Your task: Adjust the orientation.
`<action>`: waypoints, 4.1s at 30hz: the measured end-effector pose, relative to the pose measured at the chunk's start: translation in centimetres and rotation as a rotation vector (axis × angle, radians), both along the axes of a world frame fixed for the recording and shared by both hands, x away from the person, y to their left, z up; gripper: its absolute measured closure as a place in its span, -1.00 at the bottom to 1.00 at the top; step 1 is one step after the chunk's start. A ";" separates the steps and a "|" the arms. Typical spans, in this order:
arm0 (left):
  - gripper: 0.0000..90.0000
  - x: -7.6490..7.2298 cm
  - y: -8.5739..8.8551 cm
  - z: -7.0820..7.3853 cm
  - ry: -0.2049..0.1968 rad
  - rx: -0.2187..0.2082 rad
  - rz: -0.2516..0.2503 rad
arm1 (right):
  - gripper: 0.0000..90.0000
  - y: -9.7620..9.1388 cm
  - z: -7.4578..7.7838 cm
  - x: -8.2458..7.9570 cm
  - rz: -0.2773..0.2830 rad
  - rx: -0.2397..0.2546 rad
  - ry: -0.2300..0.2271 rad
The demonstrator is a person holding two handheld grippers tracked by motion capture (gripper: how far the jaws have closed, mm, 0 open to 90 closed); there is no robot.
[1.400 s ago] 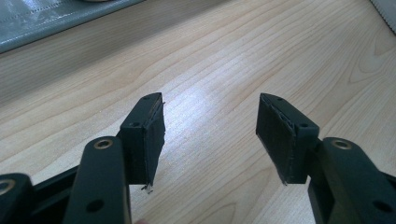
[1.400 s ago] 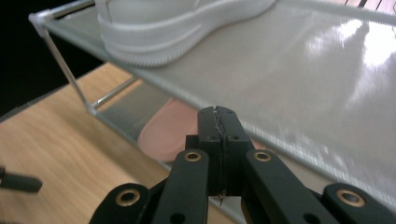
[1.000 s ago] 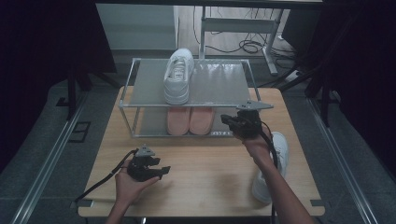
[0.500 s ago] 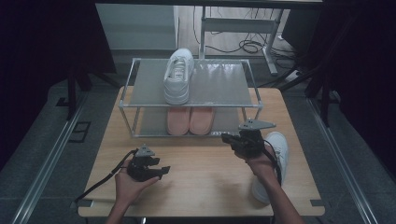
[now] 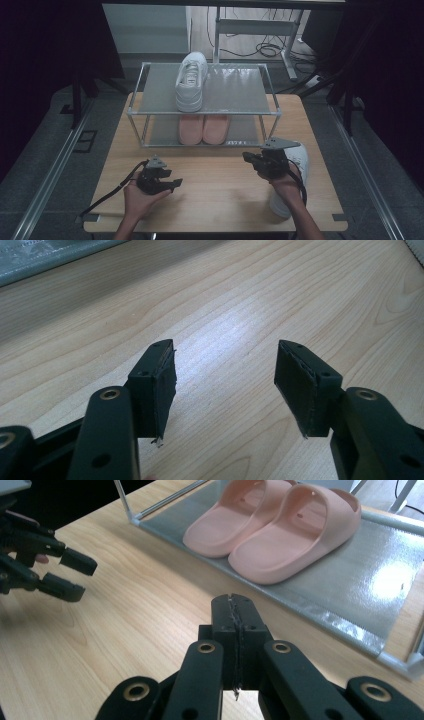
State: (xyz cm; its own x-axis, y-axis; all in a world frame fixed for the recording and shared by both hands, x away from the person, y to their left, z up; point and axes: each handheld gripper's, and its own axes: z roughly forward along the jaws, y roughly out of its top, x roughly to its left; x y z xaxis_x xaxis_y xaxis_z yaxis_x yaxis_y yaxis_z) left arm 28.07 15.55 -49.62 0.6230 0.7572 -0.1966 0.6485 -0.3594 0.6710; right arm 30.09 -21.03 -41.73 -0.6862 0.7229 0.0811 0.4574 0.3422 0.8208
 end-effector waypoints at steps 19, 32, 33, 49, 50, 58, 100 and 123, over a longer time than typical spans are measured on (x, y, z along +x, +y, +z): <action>-0.07 0.0 0.0 0.0 -0.002 0.005 0.001 | 1.00 -2.8 -1.5 -4.5 -0.001 -0.012 0.014; -0.07 0.0 -0.2 -0.2 0.004 0.006 -0.002 | 1.00 -4.2 -2.1 -7.0 -0.039 -0.034 0.004; -0.07 0.0 -0.2 -0.2 0.005 0.006 -0.003 | 1.00 -4.2 -2.2 -7.2 -0.043 -0.039 0.004; -0.06 0.0 -0.4 -0.4 0.002 -0.002 -0.004 | 1.00 -4.8 -4.1 -9.8 -0.081 -0.131 0.042; -0.06 0.0 -0.4 -0.4 0.002 -0.001 -0.004 | 1.00 -4.7 -4.3 -10.0 -0.088 -0.148 0.042; -0.06 0.1 -0.5 -0.6 0.009 0.007 -0.010 | 1.00 -5.3 -4.9 -10.8 -0.139 -0.221 0.046; -0.06 0.2 -0.6 -0.9 0.019 0.021 -0.016 | 1.00 -9.7 -5.0 -11.9 -0.238 -0.213 0.081; -0.07 0.2 -0.7 -1.0 0.025 0.026 -0.019 | 1.00 -13.8 -4.9 -11.9 -0.318 -0.150 0.091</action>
